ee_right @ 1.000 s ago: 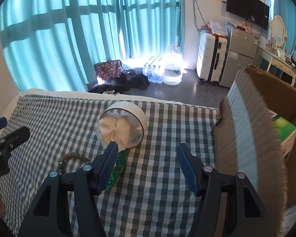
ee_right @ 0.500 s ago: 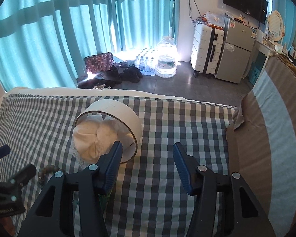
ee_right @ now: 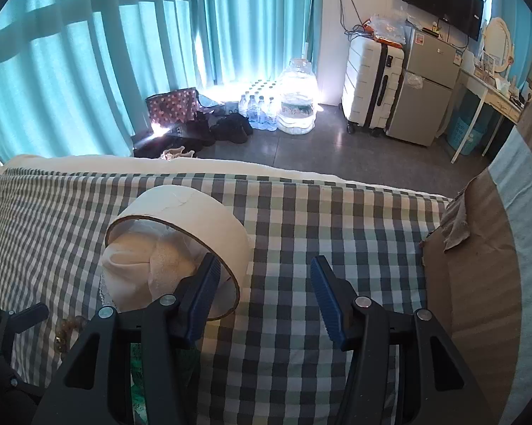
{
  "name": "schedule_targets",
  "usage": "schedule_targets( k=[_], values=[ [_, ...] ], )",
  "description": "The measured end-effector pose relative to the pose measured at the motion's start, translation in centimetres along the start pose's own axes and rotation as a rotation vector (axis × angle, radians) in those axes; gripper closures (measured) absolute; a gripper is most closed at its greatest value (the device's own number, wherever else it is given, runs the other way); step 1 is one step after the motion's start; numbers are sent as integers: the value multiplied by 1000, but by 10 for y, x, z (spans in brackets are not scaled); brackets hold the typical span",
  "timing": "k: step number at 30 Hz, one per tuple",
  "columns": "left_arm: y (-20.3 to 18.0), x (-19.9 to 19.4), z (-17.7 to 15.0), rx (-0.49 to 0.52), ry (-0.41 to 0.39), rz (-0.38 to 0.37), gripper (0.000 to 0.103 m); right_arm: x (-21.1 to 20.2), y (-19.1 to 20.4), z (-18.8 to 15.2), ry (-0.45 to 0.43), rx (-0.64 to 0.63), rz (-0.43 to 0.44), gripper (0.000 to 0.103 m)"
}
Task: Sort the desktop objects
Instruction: 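Grasp the bead bracelet with the left tool while the right tool grasps the white tape roll, then lift and carry the bracelet and tape roll with both tools over the cardboard box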
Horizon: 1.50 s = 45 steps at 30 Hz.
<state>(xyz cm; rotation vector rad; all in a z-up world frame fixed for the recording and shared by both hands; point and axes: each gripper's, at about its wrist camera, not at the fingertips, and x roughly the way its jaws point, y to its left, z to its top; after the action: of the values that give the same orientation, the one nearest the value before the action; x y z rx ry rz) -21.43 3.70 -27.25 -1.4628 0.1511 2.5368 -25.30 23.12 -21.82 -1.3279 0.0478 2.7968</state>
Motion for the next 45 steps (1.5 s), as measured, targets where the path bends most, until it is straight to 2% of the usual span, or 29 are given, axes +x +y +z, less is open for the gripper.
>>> schedule_targets(
  k=[1, 2, 4, 5, 6, 7, 8, 11, 22, 25, 27, 28, 30, 45],
  values=[
    [1, 1, -1, -9, -4, -10, 0, 1, 0, 0, 7, 2, 7, 69],
    [3, 1, -2, -20, -9, -19, 1, 2, 1, 0, 12, 5, 13, 74],
    [5, -2, -5, -22, -25, -4, 13, 5, 1, -1, 25, 11, 32, 89],
    [8, -6, -7, -25, -37, 6, 29, 6, 1, -1, 28, 14, 37, 92],
    [13, -11, -8, -37, -45, 3, 54, 6, 1, -1, 29, 16, 40, 95],
    [18, -15, -9, -60, -50, -9, 70, 5, 1, -2, 29, 19, 42, 96],
    [23, -16, -8, -87, -46, -29, 92, 6, 0, -2, 26, 21, 44, 96],
    [38, -21, -5, -141, -40, -52, 92, 1, 0, -2, 8, 36, 52, 99],
    [40, -43, 3, -138, -85, -24, 92, -38, 7, 4, -53, 27, 79, 99],
    [39, -53, 6, -142, -102, -19, 92, -51, 5, 9, -69, 46, 116, 99],
    [38, -58, 8, -144, -111, -14, 92, -52, 5, 10, -34, 28, 110, 99],
    [37, -61, 8, -146, -114, -12, 92, -46, 9, 11, 20, -14, 95, 99],
    [36, -68, 8, -148, -126, -12, 92, -45, 7, 7, 36, -6, 120, 100],
    [20, -133, 13, -131, -232, 10, 92, -123, 0, -3, -82, -29, 136, 100]
  ],
)
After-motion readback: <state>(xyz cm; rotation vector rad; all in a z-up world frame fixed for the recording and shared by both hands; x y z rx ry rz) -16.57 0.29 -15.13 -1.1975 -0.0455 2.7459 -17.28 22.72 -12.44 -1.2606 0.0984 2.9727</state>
